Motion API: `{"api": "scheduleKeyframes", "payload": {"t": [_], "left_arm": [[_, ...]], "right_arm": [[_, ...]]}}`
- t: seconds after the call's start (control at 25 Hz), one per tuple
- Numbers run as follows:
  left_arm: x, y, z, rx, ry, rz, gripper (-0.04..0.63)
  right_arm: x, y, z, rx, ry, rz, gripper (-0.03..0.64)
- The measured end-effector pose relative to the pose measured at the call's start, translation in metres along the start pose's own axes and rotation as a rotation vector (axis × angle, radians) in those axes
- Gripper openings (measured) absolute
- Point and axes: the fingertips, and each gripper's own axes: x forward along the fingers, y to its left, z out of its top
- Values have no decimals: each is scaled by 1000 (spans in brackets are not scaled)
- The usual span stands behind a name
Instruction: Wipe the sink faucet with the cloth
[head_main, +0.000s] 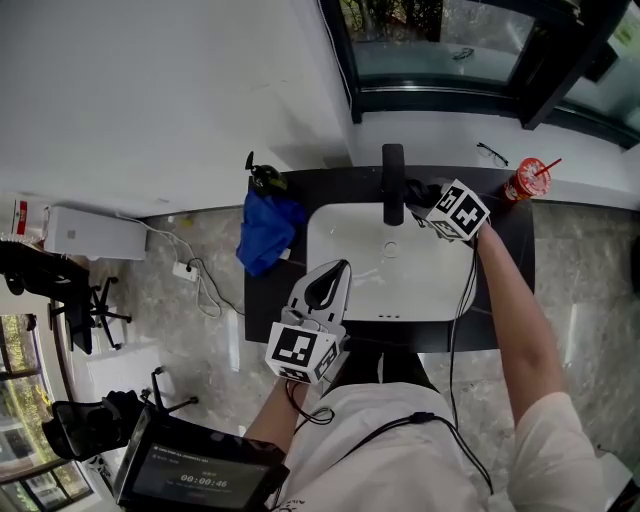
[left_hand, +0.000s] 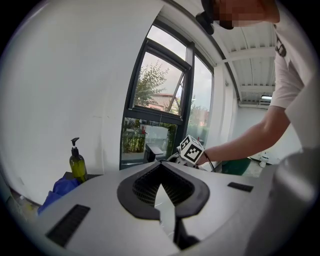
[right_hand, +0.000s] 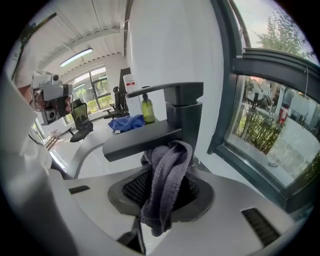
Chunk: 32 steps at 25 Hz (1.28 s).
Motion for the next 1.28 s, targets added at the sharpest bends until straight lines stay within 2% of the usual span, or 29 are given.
{"api": "scheduleKeyframes", "payload": {"t": [0.16,0.56,0.68,0.88,1.08,1.28], "left_arm": [[2,-1,1,4,0,-4,-8],[6,-5,4,7,-2,-19,-8],[7,-4,4,6,-3,-20,-8],[8,-5,4,5,-4,-23,-8],[6,-3,3,3,-6,-21,-8],[7,-6,3,3,-5,-27,-8]], "right_arm": [[0,16,6,8,-45,55,98],[-7,58,-2,-37,-50,174,98],[-12,71,-13,-70,-18,216,98],[-19,102,-45,-138,98,321,97],[-24,85,-76,-95,183,292,98],[-18,36,-54,-9,113,117,98]]}}
